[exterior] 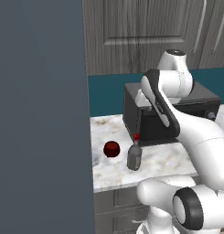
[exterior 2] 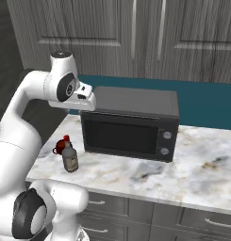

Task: Place the microwavable item in the microwave. Then, close the microwave door and press the start button.

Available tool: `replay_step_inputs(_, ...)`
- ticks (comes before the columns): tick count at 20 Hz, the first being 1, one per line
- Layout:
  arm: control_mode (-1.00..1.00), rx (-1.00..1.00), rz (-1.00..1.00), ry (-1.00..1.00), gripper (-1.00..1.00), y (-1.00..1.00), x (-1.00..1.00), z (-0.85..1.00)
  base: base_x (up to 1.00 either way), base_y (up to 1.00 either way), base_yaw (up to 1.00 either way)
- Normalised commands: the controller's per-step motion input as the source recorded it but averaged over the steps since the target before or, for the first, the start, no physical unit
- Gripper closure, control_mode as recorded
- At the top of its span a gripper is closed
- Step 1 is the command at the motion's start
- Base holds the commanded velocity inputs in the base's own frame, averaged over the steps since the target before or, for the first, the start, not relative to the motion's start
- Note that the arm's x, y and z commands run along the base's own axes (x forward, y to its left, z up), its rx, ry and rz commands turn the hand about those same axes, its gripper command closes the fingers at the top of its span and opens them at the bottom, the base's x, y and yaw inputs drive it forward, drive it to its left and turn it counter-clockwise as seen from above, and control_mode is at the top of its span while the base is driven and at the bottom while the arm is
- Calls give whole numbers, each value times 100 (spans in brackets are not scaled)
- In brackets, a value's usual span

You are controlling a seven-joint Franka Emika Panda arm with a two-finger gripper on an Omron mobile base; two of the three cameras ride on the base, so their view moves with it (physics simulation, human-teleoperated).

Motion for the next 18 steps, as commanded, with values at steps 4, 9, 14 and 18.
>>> replay_step_inputs(4,-100,0,0,0,-100,9,-4,-3,0,0,0)
replay_step_inputs(9,-100,-2,2,3,-100,66,-2,-33,0,0,0)
replay_step_inputs(14,-100,-2,-20,0,-100,99,-1,-38,0,0,0)
replay_step_inputs(18,-100,0,-29,0,-100,87,-6,-25,0,0,0)
